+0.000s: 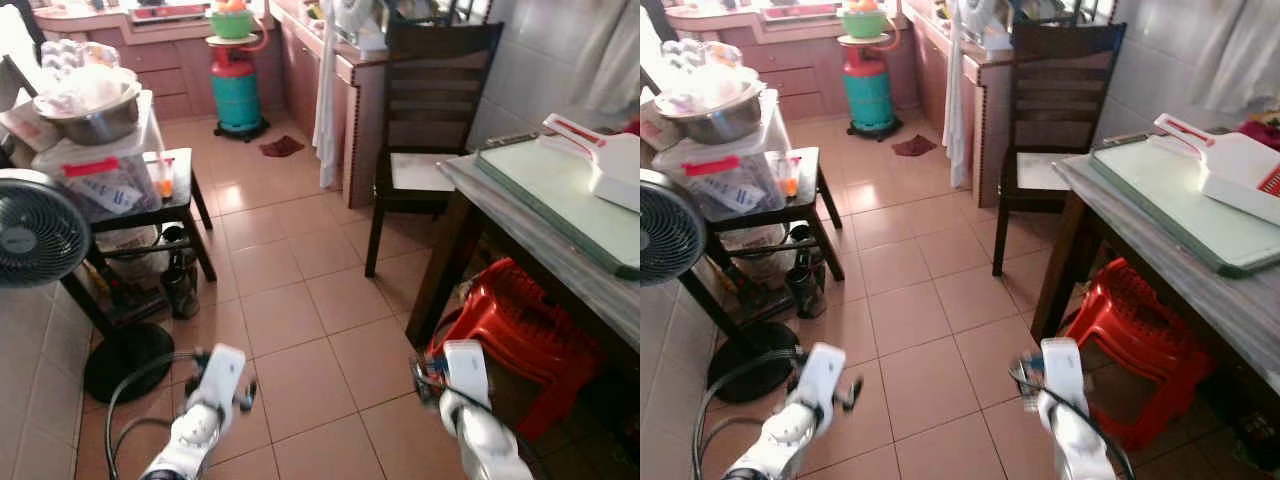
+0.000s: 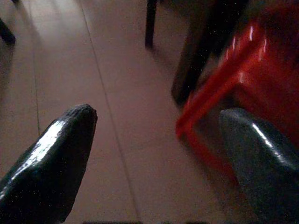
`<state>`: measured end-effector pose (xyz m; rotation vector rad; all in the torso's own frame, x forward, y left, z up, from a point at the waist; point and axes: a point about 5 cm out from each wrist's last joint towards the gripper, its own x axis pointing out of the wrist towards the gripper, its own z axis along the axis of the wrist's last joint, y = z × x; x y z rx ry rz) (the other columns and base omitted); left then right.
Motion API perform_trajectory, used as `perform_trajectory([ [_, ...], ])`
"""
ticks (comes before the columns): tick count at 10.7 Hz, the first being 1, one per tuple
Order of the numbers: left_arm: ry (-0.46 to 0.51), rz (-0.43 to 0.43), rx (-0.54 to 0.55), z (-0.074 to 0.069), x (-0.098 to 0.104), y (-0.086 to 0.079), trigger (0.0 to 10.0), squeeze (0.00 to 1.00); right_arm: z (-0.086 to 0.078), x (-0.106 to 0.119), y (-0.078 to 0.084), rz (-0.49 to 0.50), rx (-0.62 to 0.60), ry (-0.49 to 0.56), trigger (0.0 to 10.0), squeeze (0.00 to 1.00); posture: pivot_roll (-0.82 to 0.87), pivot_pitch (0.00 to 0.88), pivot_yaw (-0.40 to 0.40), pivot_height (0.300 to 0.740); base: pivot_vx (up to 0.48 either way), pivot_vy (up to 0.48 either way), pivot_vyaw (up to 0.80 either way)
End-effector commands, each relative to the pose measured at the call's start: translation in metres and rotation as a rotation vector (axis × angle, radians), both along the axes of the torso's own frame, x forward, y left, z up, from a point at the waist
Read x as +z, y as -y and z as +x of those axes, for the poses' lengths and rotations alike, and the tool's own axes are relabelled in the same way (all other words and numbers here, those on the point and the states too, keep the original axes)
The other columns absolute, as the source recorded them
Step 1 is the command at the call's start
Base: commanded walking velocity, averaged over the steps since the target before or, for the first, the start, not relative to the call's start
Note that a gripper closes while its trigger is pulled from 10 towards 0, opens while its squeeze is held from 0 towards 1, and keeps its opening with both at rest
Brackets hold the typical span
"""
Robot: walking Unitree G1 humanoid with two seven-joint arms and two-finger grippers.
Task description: Setting the table
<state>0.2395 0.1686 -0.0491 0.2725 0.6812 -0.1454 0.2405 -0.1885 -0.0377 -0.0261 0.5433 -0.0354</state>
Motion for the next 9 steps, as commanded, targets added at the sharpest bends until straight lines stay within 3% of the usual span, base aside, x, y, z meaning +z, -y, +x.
perform_trajectory([
  [1, -0.092, -0.031, 0.039, -0.011, -0.01, -0.002, 10.0, 0.0, -0.004, -0.007, -0.003, 0.065, -0.053, -0.057, 10.0, 0.0, 0.06, 0.0, 0.035, 0.74, 0.0, 0.0, 0.0],
  [2, -0.175, -0.056, 0.075, -0.023, -0.018, -0.004, 10.0, 0.0, -0.017, -0.019, -0.003, 0.079, -0.076, -0.158, 10.0, 0.0, 0.05, 0.0, 0.042, 0.74, 0.0, 0.0, 0.0],
  [3, -0.206, -0.055, 0.071, -0.027, -0.021, -0.005, 10.0, 0.0, -0.022, -0.023, -0.003, 0.039, -0.046, -0.194, 10.0, 0.0, 0.05, 0.0, 0.042, 0.74, 0.0, 0.0, 0.42],
  [9, -0.334, -0.058, 0.154, -0.053, -0.034, -0.022, 10.0, 0.0, -0.032, -0.031, -0.013, 0.059, 0.071, -0.252, 10.0, 0.0, 0.07, 0.0, 0.006, 0.74, 0.0, 0.0, 0.79],
])
